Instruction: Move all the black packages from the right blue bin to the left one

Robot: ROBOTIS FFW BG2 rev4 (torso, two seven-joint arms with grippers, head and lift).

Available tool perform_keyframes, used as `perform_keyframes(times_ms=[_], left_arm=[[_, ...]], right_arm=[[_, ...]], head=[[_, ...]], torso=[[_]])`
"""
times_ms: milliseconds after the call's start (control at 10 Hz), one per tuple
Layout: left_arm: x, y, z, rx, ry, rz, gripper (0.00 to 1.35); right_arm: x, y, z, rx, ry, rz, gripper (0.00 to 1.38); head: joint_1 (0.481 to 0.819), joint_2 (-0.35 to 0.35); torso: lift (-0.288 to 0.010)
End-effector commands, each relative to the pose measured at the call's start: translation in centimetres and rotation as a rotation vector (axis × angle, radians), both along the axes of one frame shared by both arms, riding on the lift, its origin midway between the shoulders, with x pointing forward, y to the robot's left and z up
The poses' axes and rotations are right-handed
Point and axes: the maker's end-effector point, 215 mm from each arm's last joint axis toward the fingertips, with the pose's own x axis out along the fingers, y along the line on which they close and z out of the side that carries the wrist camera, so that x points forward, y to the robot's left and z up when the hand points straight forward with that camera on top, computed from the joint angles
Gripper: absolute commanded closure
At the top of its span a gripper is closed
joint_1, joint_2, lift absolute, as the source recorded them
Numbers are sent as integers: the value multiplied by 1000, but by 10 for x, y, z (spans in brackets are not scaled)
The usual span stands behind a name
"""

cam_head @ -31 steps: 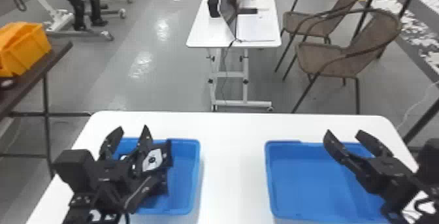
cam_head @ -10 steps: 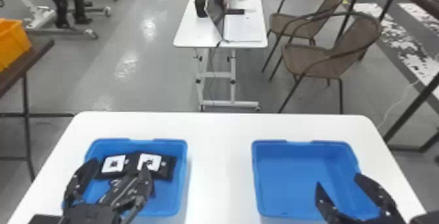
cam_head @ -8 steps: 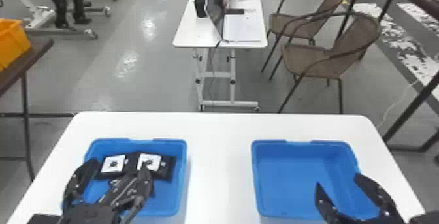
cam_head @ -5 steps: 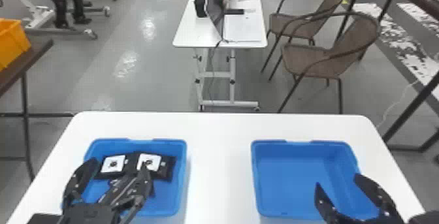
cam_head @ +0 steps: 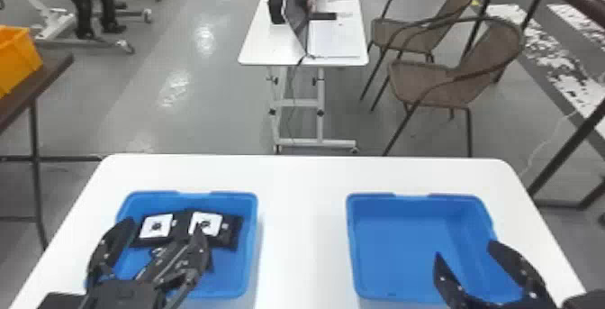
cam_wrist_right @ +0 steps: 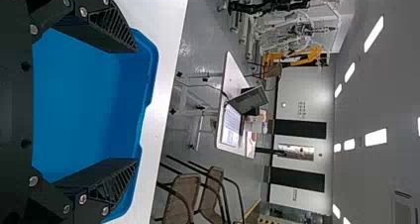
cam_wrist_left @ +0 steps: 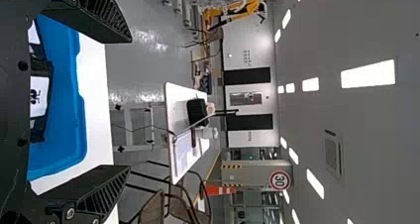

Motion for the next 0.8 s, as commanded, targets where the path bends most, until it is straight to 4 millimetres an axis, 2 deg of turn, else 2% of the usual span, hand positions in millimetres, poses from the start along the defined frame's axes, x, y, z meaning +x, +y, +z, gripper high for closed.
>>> perform_keyframes(times_ms=[0, 700], left_arm=[[0, 1, 0, 1, 2, 1, 116], [0, 1, -1, 0, 3, 3, 116]], right_arm=[[0, 0, 1, -1, -1, 0, 249], [0, 0, 1, -1, -1, 0, 249]], head=[[695, 23], [695, 24]], torso=[[-40], [-40]])
